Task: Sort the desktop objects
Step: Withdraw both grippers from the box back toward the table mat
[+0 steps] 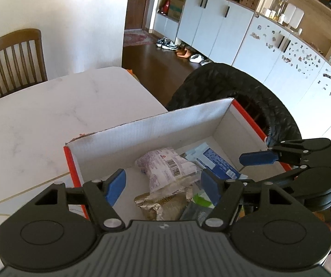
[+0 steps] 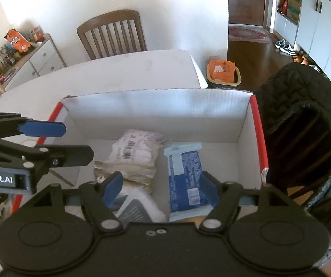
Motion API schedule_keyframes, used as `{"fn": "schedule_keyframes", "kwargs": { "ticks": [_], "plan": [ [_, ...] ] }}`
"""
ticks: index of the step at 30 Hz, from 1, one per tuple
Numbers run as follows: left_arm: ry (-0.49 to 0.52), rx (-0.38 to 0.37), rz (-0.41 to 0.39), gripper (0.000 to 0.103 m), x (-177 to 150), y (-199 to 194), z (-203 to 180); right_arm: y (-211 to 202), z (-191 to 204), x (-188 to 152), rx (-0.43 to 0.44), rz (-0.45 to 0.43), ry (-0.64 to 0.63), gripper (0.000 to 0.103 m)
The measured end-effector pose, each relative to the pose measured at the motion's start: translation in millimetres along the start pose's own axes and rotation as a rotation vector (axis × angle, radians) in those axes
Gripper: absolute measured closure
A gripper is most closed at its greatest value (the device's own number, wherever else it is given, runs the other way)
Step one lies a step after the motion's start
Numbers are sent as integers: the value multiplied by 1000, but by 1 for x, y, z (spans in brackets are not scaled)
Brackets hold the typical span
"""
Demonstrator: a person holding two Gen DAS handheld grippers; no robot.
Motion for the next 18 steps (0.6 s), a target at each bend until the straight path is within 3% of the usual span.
{"fn": "schedule_keyframes", "kwargs": {
  "ticks": [14,18],
  "plan": [
    [47,-60,-34,27,-20,-41,-1,-37,28,-17,0,-63,14,24],
    [52,-60,-48,26,-27,-55,7,-46,37,-22,0,-92,34,18]
  ]
}}
Point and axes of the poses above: each gripper's, at about its wrist camera, not at the fingertips, and y roughly the way its jaws point, z to its left, x to its top, the point moved 2 cm from there along y, roughly the way its jaws point, and after that the axes turned 2 degrees about -y, right-handed, at the moved point
